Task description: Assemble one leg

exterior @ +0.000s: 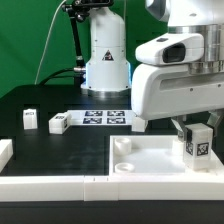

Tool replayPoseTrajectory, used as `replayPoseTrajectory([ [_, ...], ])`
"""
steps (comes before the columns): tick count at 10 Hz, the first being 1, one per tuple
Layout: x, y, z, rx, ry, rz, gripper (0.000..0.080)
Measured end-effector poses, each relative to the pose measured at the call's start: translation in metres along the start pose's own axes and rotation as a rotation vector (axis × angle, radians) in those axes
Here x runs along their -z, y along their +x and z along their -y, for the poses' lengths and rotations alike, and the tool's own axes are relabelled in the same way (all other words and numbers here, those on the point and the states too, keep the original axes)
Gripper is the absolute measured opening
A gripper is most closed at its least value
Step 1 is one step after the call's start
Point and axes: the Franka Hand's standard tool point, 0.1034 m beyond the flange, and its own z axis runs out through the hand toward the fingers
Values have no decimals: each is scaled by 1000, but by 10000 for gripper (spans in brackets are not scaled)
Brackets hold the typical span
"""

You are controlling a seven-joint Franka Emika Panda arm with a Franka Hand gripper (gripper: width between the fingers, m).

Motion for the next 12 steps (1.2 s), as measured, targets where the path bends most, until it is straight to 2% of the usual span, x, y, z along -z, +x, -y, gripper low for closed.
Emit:
replayPoseTrajectory([
  [2, 0, 0, 0, -16, 1, -2, 291],
  [10, -1, -1, -1, -1122, 25, -22, 292],
  [12, -1, -1, -1, -1300, 31, -19, 292],
])
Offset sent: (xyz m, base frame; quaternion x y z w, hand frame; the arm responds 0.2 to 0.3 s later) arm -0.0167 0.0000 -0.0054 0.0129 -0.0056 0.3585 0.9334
